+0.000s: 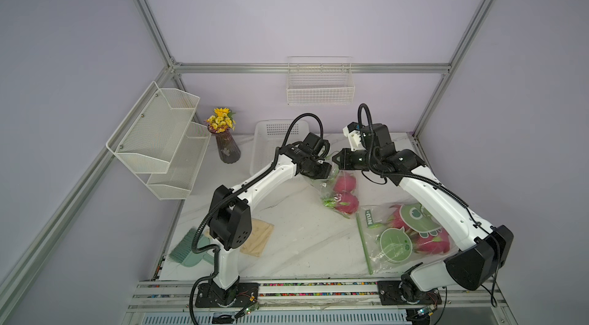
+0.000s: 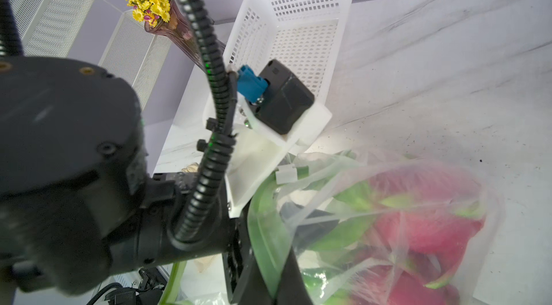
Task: Open the zip-top bag and take out the dragon fruit
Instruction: Pick up the dragon fruit from the zipper food storage bag.
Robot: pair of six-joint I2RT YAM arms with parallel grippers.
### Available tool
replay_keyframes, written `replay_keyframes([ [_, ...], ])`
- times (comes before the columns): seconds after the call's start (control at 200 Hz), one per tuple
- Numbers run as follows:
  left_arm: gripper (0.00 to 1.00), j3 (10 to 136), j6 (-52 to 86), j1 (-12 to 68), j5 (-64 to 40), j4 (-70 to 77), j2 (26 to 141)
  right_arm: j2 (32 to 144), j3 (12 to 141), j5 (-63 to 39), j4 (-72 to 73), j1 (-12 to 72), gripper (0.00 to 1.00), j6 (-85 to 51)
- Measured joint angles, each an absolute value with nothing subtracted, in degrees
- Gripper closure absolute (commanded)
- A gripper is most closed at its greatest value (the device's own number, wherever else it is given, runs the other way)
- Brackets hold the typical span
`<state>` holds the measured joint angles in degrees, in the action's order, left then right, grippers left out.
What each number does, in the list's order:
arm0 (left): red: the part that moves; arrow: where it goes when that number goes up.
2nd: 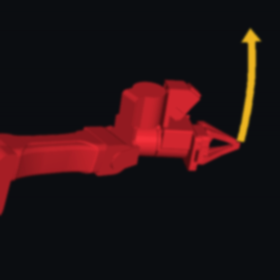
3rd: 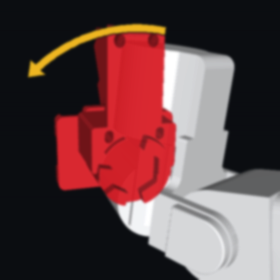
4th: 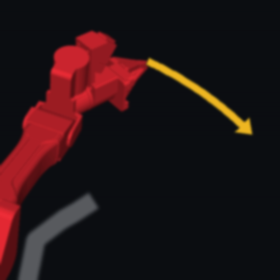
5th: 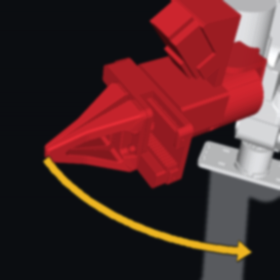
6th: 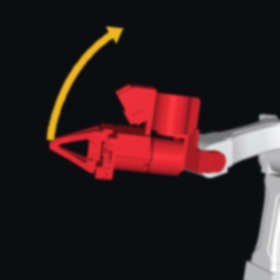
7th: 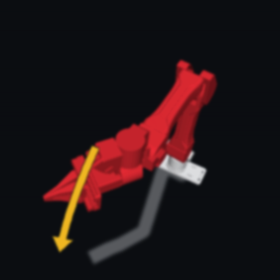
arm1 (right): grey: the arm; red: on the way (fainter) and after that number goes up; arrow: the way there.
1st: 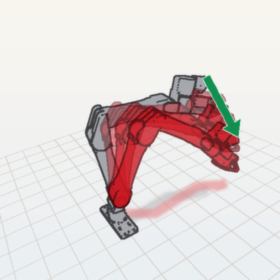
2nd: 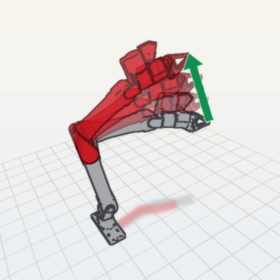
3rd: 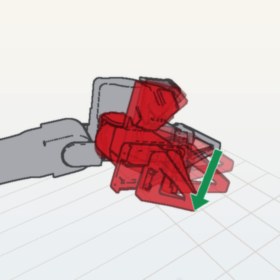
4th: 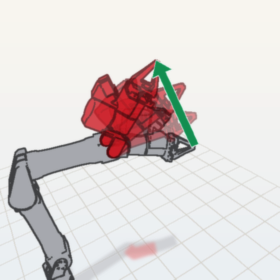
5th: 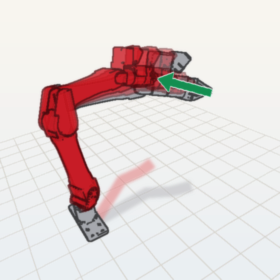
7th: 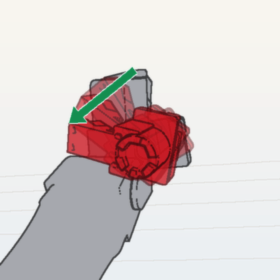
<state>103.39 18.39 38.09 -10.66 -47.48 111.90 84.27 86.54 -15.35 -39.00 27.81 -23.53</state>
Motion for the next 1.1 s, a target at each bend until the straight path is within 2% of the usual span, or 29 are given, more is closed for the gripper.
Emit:
replay_keyframes([
  [0.185,0.47,104.7,18.5,38.3,-10.7,-47.4,114.3,84.4,86.5,-15.4,-39.0,28.4,1.0,-23.8],
  [0.4,0.56,104.8,19.1,38.3,-10.8,-47.3,114.5,84.7,86.5,-15.4,-38.9,28.7,1.0,-23.9],
  [0.78,0.83,104.8,20.1,38.3,-11.3,-46.7,115.8,84.7,85.8,-15.4,-38.3,28.7,1.0,-24.0],
  [0.92,1.0,104.8,20.2,38.3,-11.8,-46.0,115.8,84.7,85.6,-15.3,-37.8,28.7,1.0,-24.0],
  [1.1,1.0,104.7,20.3,38.3,-12.9,-44.6,115.8,84.3,84.7,-14.4,-36.9,28.7,1.0,-24.1],
])
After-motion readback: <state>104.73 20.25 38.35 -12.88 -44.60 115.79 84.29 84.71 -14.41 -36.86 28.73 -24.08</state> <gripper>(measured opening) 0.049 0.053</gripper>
